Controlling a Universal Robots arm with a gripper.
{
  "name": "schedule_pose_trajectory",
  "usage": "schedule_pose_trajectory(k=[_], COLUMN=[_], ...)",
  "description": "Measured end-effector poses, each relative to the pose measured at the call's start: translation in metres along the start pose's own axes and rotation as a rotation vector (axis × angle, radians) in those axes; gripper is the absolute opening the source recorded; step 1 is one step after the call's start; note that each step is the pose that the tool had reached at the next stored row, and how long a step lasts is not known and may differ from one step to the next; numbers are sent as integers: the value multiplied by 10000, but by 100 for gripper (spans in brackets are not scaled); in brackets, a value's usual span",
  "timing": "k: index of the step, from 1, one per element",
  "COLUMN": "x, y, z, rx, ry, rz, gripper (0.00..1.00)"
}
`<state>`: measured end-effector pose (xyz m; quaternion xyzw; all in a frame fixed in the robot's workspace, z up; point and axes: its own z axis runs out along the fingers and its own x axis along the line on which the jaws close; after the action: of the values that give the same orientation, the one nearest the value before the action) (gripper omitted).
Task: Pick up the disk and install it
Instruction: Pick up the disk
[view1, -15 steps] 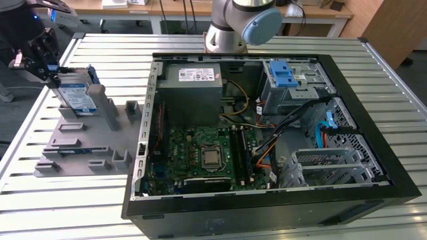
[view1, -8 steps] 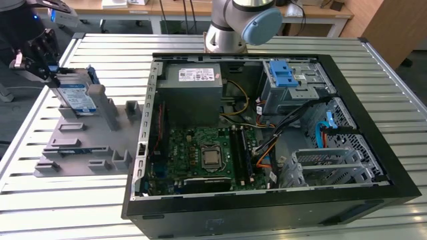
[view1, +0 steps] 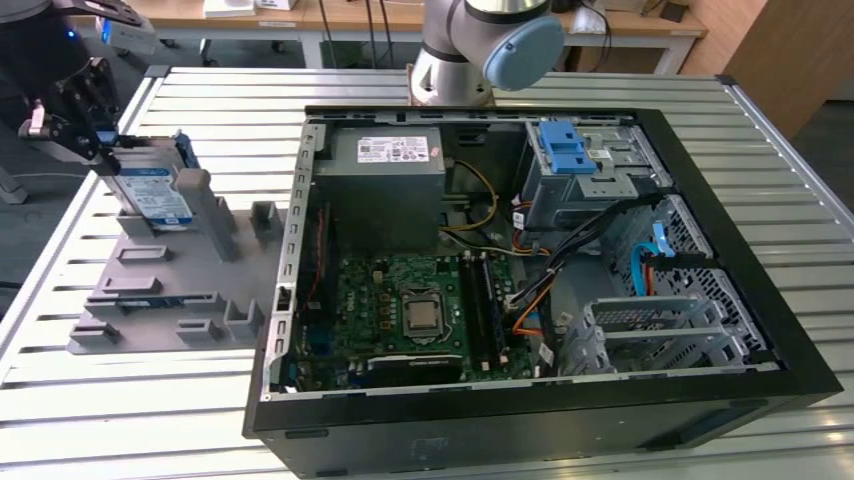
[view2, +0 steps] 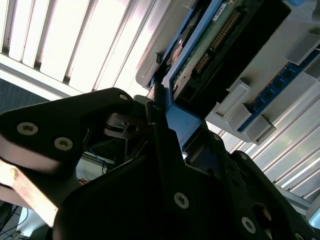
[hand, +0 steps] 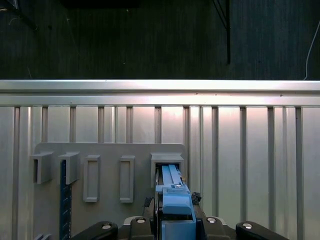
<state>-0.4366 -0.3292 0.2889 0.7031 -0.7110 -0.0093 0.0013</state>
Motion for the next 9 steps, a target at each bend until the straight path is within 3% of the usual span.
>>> schedule_pose_trajectory(k=[9], x=[-1], y=[0], z=[-35], rx=[3], ry=[-1], rz=[0], gripper=[36])
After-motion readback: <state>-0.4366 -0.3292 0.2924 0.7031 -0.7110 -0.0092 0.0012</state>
